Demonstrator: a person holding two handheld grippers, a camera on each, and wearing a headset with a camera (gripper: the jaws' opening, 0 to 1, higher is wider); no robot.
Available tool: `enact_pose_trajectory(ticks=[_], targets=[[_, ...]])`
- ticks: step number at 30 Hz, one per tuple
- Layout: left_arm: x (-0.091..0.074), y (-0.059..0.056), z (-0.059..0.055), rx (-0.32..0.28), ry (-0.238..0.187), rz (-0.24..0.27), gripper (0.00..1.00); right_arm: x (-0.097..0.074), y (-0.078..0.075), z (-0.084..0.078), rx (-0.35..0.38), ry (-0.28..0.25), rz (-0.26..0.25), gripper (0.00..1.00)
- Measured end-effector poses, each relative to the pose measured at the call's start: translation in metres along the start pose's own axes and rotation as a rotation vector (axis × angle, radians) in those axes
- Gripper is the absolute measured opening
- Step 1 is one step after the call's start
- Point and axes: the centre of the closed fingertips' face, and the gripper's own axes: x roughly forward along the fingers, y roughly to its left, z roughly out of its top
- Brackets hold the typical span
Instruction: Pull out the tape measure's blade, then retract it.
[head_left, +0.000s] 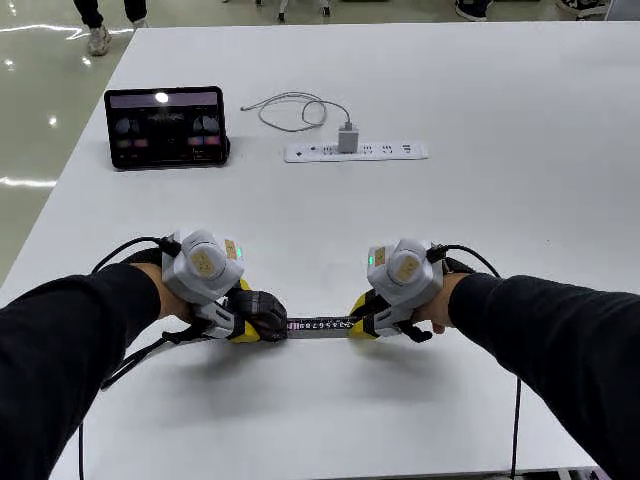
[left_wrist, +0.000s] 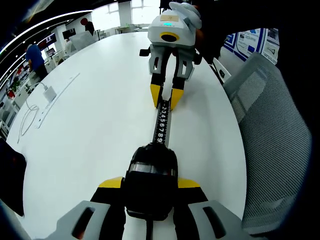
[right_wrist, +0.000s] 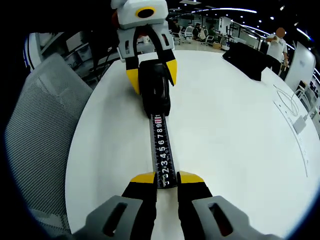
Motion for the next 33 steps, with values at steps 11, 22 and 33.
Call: enact_pose_trajectory(ticks=[11,22,33], targets=[[-0.001,0.0,-0.001,-0.002,0.003,0.009,0.33,-0.007,-0.001,-0.009,0.027,-0.009,0.004,0.1],[-0.001,-0.001,0.0,-0.004,0.012,0.015,0.33,-0.017,-0.005,-0.022,0.021,0.005,-0.002,0.1],[-0.001,-0.001,0.0,-0.007,0.013,0.014,0.33,-0.029,-0.008,-0.037,0.032,0.011,-0.01,0.1]])
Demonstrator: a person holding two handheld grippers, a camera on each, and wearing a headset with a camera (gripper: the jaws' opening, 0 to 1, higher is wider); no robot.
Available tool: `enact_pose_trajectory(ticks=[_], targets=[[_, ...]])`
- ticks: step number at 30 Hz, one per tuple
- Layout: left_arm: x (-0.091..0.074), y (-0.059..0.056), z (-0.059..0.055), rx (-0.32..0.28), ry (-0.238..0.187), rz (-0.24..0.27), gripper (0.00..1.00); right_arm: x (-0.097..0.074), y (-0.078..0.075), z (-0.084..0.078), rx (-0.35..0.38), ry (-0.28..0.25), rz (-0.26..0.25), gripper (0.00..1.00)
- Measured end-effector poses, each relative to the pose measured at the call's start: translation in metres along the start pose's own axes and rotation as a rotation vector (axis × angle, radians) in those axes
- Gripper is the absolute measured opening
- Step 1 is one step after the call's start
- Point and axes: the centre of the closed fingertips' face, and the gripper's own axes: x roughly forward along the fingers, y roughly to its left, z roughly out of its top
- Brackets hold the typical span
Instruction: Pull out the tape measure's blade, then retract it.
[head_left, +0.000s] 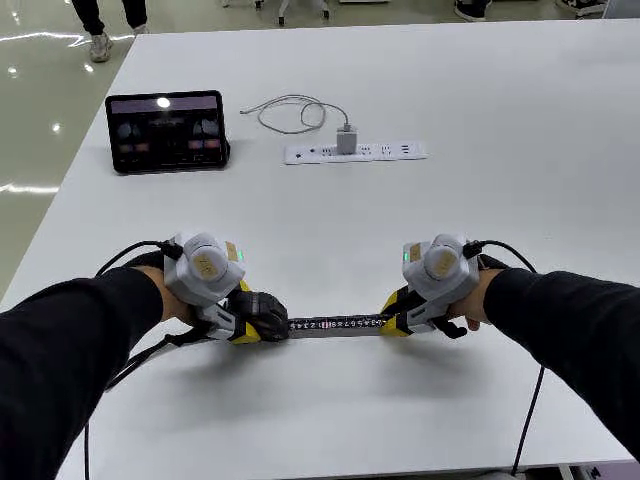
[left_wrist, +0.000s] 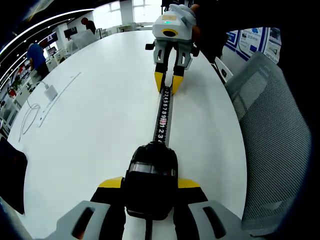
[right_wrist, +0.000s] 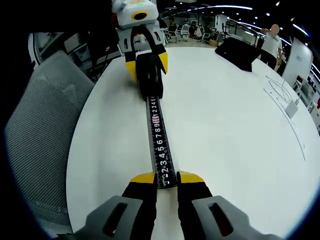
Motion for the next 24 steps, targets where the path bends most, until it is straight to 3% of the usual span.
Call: enact_pose_trajectory(ticks=[24], targets=[[0.003,0.002,-0.002,-0.003,0.001,0.003,0.33,-0.028,-0.01,-0.038,0.004,0.067,-0.017,0.1]])
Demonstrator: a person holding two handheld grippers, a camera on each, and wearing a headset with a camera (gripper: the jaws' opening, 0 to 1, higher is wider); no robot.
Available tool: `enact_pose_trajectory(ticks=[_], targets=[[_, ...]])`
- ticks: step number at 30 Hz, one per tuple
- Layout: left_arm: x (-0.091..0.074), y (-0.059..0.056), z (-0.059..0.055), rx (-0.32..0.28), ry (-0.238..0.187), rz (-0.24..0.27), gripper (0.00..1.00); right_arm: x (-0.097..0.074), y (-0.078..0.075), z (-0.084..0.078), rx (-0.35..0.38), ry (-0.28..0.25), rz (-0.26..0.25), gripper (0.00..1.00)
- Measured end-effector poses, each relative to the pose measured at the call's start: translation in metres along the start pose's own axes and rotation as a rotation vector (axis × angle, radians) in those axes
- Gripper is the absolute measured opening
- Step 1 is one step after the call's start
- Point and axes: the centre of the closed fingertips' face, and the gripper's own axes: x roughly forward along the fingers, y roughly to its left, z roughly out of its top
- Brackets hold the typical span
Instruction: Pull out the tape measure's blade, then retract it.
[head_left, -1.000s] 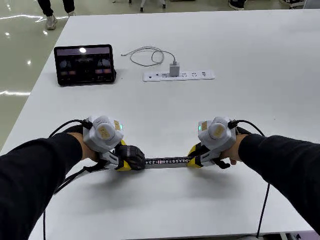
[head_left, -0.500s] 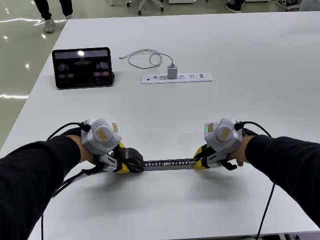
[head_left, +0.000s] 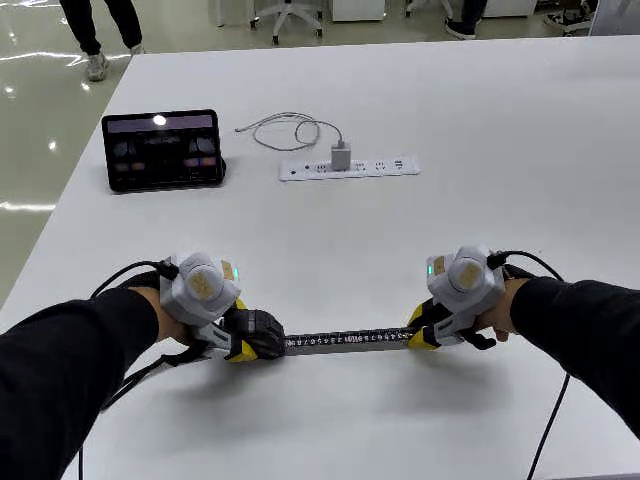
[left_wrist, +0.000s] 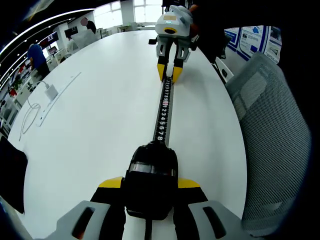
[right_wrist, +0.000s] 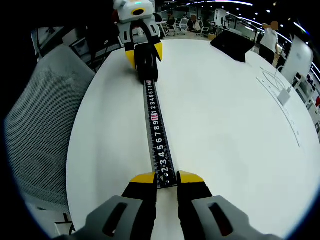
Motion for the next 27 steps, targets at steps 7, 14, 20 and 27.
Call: enact_pose_trajectory(ticks=[7,14,20,27], targets=[[0.001,0.0,0.0,-0.001,-0.001,0.0,0.33,-0.003,0.0,-0.006,0.001,0.009,-0.002,0.1],[0.001,0.0,0.0,-0.001,0.0,-0.002,0.33,-0.009,-0.001,-0.014,0.002,0.016,-0.009,0.1],[0.0,0.0,0.0,-0.002,-0.001,-0.001,0.33,-0.012,-0.002,-0.019,0.008,0.02,-0.014,0.1],[0.0,0.0,0.0,-0.003,-0.001,0.0,0.33,-0.016,-0.004,-0.025,0.005,0.03,-0.016,0.1]])
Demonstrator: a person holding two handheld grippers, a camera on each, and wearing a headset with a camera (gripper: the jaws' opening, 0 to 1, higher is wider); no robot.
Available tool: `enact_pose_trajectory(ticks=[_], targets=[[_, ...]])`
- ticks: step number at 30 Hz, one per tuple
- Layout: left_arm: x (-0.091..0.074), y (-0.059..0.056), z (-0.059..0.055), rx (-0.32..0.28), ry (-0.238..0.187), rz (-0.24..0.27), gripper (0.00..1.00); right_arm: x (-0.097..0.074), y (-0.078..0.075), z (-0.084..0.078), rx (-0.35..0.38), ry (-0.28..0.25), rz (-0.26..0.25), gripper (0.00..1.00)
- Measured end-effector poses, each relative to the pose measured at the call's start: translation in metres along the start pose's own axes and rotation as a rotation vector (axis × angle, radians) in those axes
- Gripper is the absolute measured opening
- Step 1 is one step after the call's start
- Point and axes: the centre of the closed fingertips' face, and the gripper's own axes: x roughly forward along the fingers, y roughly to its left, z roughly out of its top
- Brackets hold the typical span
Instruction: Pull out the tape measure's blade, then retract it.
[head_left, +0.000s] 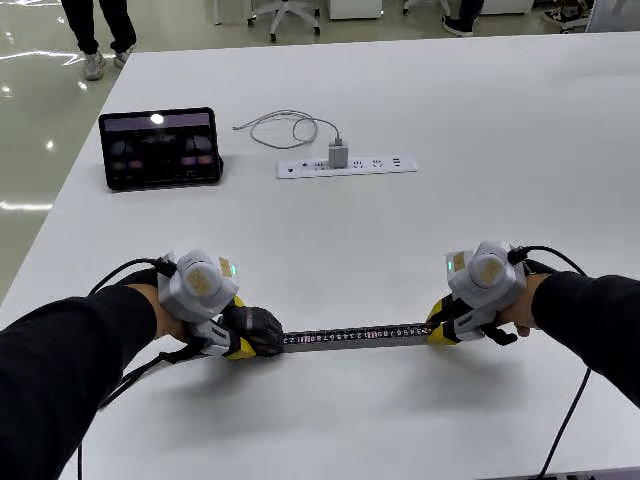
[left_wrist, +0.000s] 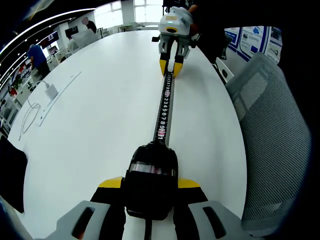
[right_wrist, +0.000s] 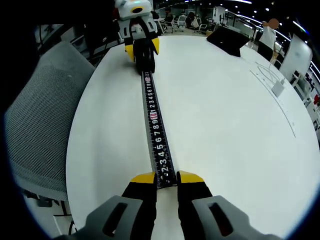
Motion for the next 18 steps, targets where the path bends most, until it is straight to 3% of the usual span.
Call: enact_pose_trajectory(ticks=[18], targets=[[0.0006,0.0006,0.0003,-0.005,-0.003,0.003,0.33,-0.0038,-0.002,-0.0061,0.015,0.001,-0.005,0.11]])
